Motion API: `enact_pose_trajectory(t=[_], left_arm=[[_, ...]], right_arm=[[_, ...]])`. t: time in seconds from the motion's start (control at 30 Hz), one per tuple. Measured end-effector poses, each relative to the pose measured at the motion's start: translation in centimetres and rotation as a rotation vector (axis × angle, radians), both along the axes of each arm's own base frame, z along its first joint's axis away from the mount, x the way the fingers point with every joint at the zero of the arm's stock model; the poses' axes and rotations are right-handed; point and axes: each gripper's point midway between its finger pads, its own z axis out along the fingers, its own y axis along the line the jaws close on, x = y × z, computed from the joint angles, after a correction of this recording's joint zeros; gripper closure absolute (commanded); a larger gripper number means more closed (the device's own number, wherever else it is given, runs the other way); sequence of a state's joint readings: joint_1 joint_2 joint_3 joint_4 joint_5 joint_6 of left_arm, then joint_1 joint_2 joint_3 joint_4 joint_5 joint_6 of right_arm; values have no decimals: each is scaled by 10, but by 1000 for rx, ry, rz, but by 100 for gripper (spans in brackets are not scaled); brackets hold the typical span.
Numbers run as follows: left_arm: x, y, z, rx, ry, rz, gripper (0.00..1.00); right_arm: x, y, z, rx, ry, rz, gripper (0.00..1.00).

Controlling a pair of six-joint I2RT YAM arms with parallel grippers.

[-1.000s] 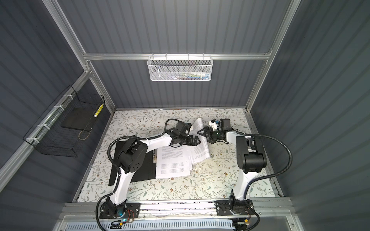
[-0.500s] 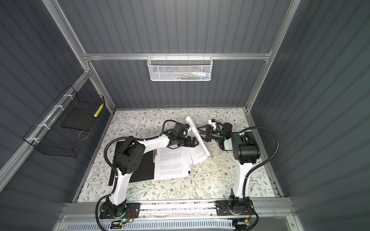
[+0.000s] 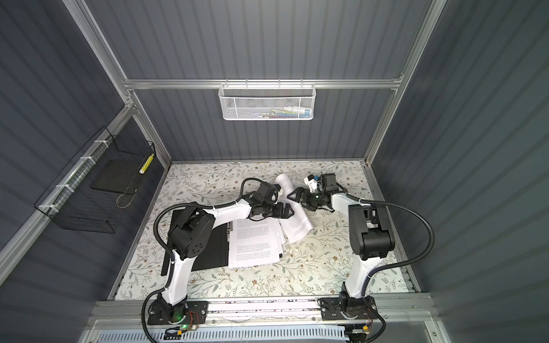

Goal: Put the files into the folder

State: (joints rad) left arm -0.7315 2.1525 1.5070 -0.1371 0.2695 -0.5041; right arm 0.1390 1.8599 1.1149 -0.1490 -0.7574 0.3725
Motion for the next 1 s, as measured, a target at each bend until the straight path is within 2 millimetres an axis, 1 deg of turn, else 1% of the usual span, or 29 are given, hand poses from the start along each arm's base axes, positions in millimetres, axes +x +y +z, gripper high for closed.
enact_pose_trajectory(t=[0.07, 0.23, 0.47, 0.57, 0.63, 0.67, 0.83, 0.93, 1.0], left_arm=[[-2, 2, -1, 7, 0, -8, 1], [-2, 2, 0, 6, -4, -10, 0], [-3, 2, 0, 7, -4, -11, 1], [-3, 3, 1, 7, -5, -11, 1], [-3, 3, 2, 6, -8, -13, 1], [-3, 2, 3, 5, -10, -14, 1], [-3, 2, 16, -6, -30, -21, 1], [-2, 1, 30, -21, -52, -27, 1], [0, -1, 43, -34, -77, -34, 0]], right_arm=[[-6, 0, -8, -60, 20, 10, 3], [-7, -3, -9, -125, 21, 24, 8], [-15, -13, -19, -194, 68, 17, 25], [-17, -16, -21, -216, 84, 14, 31], [-19, -17, -21, -223, 91, 12, 36], [-20, -18, -21, -225, 95, 11, 40], [-24, -18, -8, -215, 84, -9, 55], [-26, -18, -1, -207, 73, -14, 57], [-26, -18, 2, -202, 70, -18, 58]])
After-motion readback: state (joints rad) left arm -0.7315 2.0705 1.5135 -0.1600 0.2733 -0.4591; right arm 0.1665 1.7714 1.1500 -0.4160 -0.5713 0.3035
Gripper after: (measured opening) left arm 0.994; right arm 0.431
